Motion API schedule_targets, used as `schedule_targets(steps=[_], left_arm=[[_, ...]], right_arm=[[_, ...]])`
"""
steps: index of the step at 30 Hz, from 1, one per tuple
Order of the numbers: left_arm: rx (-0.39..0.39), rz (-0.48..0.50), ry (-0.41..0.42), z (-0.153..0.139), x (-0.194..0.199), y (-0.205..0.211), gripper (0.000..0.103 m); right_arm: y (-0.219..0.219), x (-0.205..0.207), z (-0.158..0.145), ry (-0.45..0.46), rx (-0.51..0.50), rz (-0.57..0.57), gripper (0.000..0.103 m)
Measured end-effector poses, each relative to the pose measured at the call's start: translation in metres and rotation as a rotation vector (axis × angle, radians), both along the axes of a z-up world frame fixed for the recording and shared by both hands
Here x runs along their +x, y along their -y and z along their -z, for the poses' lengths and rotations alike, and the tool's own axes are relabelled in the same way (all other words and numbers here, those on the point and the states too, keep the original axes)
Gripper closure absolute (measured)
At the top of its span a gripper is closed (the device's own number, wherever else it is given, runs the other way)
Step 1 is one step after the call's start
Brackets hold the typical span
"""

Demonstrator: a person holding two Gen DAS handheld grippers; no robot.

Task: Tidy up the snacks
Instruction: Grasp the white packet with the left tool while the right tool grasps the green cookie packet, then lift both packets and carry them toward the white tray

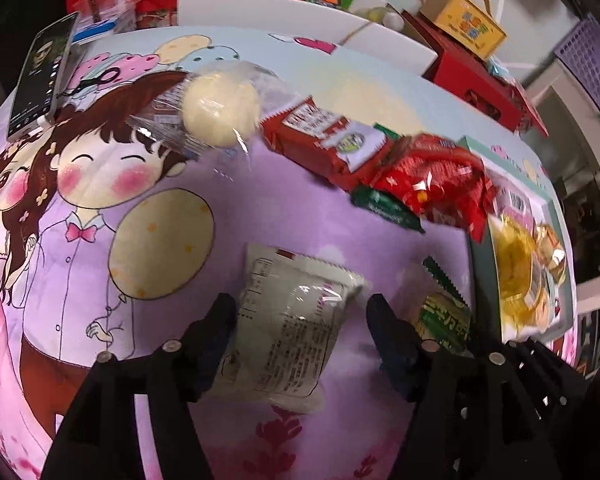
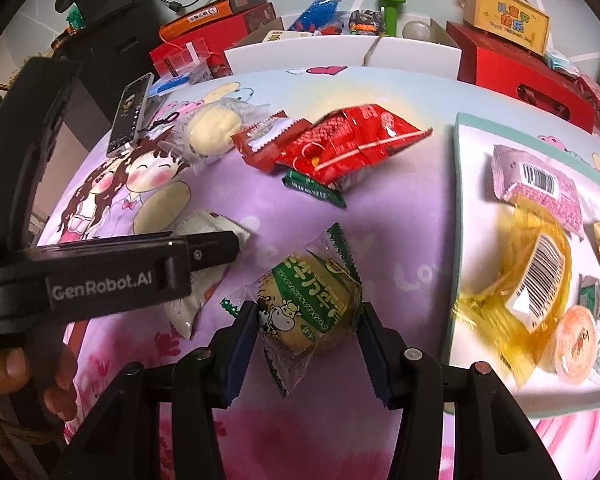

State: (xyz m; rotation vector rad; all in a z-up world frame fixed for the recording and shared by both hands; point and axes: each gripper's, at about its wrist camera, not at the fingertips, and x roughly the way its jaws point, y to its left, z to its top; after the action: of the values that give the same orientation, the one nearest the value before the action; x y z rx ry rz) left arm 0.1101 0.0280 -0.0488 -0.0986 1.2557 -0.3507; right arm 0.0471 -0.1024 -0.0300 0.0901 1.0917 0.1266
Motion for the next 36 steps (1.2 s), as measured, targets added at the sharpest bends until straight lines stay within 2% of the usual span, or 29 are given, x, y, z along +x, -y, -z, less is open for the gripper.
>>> schedule_targets(steps=[10, 12, 13, 16, 24, 31, 36], left_arm=[[0.110, 0.080, 0.013, 0.007, -0.008, 0.022, 0.029], [0.139, 0.085, 0.027, 0.007, -0.010, 0.028, 0.038], [0.159, 0.083, 0.035, 0.006, -0.009, 0.030, 0.050], [0.129, 0.067, 0.037, 0.003, -0.007, 0.029, 0.050], [0.110, 0.054, 0.076, -0.015, -0.006, 0.020, 0.050], [0.071, 0.050, 0.162, -0.055, -0.012, 0.011, 0.050], [0.044, 0.043, 0.225, -0.071, -0.019, 0.011, 0.050]], right_arm=[[0.007, -0.005, -0.001, -0.007, 0.001, 0.018, 0.050], [0.007, -0.005, -0.001, -0.008, 0.003, 0.018, 0.050], [0.007, -0.005, -0.002, -0.007, 0.003, 0.018, 0.050], [0.006, -0.005, -0.004, -0.001, 0.004, 0.016, 0.050], [0.008, -0.007, -0.013, 0.024, 0.008, 0.015, 0.050], [0.011, -0.015, -0.037, 0.093, 0.015, 0.024, 0.050], [0.014, -0.019, -0.051, 0.133, 0.009, 0.034, 0.050]])
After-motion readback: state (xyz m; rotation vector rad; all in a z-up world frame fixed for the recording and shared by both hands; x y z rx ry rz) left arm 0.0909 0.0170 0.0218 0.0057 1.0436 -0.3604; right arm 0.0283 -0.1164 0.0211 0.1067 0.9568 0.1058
